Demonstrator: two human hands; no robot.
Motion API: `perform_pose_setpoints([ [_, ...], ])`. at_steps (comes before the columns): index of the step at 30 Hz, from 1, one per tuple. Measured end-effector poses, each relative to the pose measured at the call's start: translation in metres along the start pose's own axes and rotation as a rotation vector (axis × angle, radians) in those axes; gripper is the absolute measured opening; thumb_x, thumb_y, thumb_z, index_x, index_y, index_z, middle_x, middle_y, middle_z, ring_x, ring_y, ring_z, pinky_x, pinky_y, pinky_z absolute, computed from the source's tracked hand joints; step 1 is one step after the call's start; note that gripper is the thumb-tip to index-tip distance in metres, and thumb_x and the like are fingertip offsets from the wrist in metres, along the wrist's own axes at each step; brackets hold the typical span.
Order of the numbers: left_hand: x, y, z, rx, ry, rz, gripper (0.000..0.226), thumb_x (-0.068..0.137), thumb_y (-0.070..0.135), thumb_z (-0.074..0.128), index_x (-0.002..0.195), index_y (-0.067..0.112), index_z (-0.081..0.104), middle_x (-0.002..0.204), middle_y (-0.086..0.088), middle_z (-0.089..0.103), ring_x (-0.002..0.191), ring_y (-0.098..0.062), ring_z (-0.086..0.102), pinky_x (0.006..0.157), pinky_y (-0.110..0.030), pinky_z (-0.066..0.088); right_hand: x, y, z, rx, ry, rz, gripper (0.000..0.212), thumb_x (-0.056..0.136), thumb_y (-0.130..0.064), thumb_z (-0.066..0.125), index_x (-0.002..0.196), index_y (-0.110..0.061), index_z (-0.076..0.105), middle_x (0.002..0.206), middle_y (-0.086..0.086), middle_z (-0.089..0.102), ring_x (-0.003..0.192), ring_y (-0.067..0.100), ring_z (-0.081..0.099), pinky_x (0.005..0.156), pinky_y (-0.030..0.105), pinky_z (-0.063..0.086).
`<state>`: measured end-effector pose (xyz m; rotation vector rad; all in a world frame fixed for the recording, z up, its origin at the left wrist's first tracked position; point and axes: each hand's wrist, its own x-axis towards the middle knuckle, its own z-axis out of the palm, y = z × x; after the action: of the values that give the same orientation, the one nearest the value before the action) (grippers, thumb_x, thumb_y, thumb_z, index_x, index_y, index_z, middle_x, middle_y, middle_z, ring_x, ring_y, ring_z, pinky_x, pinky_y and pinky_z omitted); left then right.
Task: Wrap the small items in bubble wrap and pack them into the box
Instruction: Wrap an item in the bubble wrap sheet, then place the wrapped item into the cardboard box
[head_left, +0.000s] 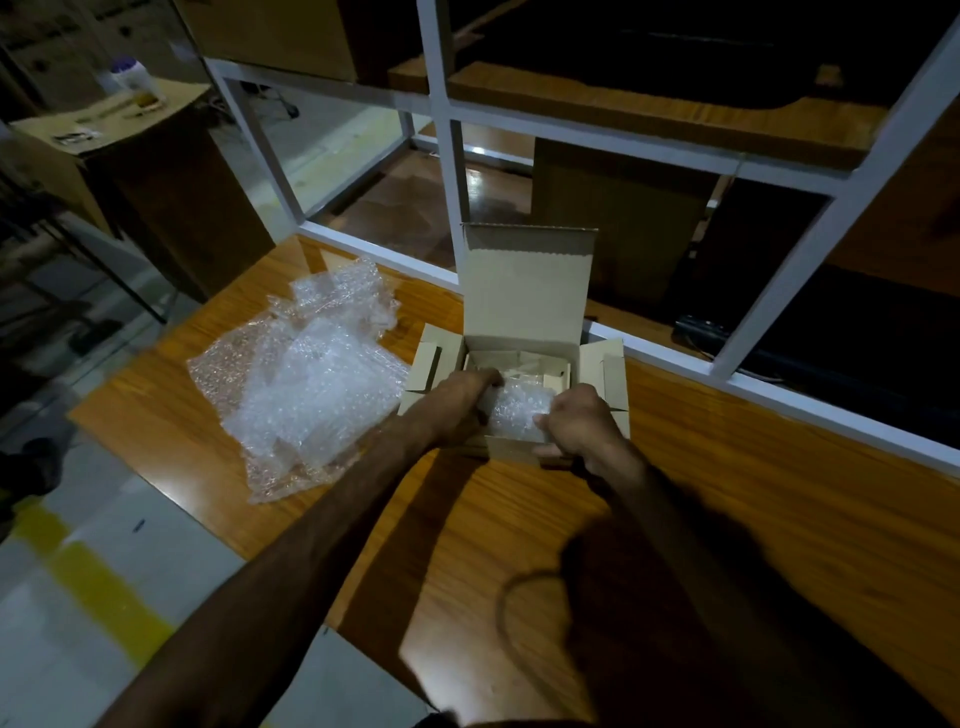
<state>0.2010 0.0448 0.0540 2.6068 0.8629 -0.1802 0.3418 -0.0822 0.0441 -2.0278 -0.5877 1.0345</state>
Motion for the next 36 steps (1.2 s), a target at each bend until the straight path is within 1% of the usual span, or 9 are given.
perform_pose_setpoints([
  [3,-0.001,0.005,0.006,-0.039,-0.033,0.027,0.053,0.098,0.011,0.069,0.147,0.012,0.048,0.152,-0.021,0.048,0.133,-0.036,0.055,0.105,-0.038,0.052,0.0,-0.002,0.003,-0.61,0.159,-0.107,0.017,0.093,-0.015,0.08,0.107,-0.01,0.07,0.102,0.011,0.074,0.091,0.023,0.074,0.081,0.033,0.063],
  [5,0.001,0.005,0.009,-0.053,-0.032,-0.009,0.054,0.097,0.009,0.07,0.146,0.01,0.049,0.149,-0.019,0.054,0.135,-0.033,0.055,0.107,-0.038,0.048,-0.004,-0.005,0.002,-0.808,0.222,-0.213,0.023,0.095,-0.014,0.078,0.116,-0.011,0.07,0.113,0.011,0.073,0.1,0.024,0.072,0.082,0.032,0.058],
  [10,0.009,0.009,0.01,-0.07,-0.012,-0.081,0.044,0.098,0.006,0.068,0.141,0.009,0.058,0.14,-0.015,0.061,0.125,-0.027,0.062,0.102,-0.032,0.052,-0.008,-0.003,-0.007,-0.932,0.209,-0.548,0.039,0.096,-0.01,0.073,0.133,-0.02,0.065,0.135,0.005,0.064,0.118,0.024,0.065,0.091,0.035,0.054],
  [14,0.017,0.007,0.015,-0.025,-0.007,-0.081,0.037,0.1,0.008,0.066,0.137,0.006,0.061,0.136,-0.016,0.062,0.12,-0.026,0.064,0.096,-0.028,0.051,-0.007,-0.007,-0.014,-1.004,0.162,-0.555,0.033,0.099,-0.014,0.07,0.132,-0.022,0.07,0.129,0.004,0.069,0.113,0.022,0.069,0.089,0.034,0.055],
  [19,0.022,0.002,0.014,0.009,-0.039,-0.092,0.037,0.101,0.02,0.053,0.126,-0.006,0.062,0.137,-0.032,0.059,0.126,-0.05,0.058,0.107,-0.058,0.051,-0.007,-0.013,-0.013,-1.029,0.15,-0.517,0.042,0.101,-0.014,0.067,0.142,-0.024,0.065,0.132,0.005,0.07,0.117,0.024,0.068,0.093,0.035,0.055],
  [23,0.017,0.018,0.013,-0.136,-0.016,-0.209,0.042,0.097,0.011,0.07,0.137,0.004,0.058,0.139,-0.018,0.061,0.127,-0.03,0.062,0.108,-0.037,0.05,-0.006,-0.014,-0.012,-1.034,0.118,-0.526,0.045,0.1,-0.017,0.069,0.144,-0.024,0.062,0.136,0.005,0.068,0.12,0.025,0.066,0.096,0.037,0.054],
  [29,-0.012,-0.003,0.012,-0.223,0.087,-0.091,0.044,0.095,0.011,0.07,0.138,0.016,0.064,0.137,-0.015,0.064,0.129,-0.033,0.062,0.109,-0.043,0.052,-0.015,0.004,-0.021,-0.83,0.141,-0.65,0.037,0.102,-0.019,0.067,0.139,-0.021,0.064,0.142,0.002,0.059,0.122,0.023,0.063,0.095,0.037,0.054],
  [32,-0.045,-0.011,0.013,-0.411,0.254,-0.058,0.034,0.1,0.017,0.066,0.133,0.022,0.069,0.14,-0.01,0.066,0.13,-0.026,0.062,0.109,-0.044,0.053,-0.03,0.007,-0.016,-0.667,0.135,-0.665,0.028,0.103,-0.026,0.065,0.13,-0.02,0.071,0.136,0.001,0.062,0.117,0.021,0.065,0.091,0.032,0.052],
  [36,-0.101,-0.015,0.021,-0.481,0.542,-0.045,0.026,0.104,0.02,0.065,0.128,0.014,0.072,0.124,0.001,0.074,0.108,-0.01,0.069,0.093,-0.033,0.06,-0.058,0.015,0.007,-0.505,0.18,-0.626,0.024,0.106,-0.027,0.06,0.127,-0.024,0.073,0.128,-0.006,0.062,0.107,0.011,0.062,0.082,0.019,0.041],
])
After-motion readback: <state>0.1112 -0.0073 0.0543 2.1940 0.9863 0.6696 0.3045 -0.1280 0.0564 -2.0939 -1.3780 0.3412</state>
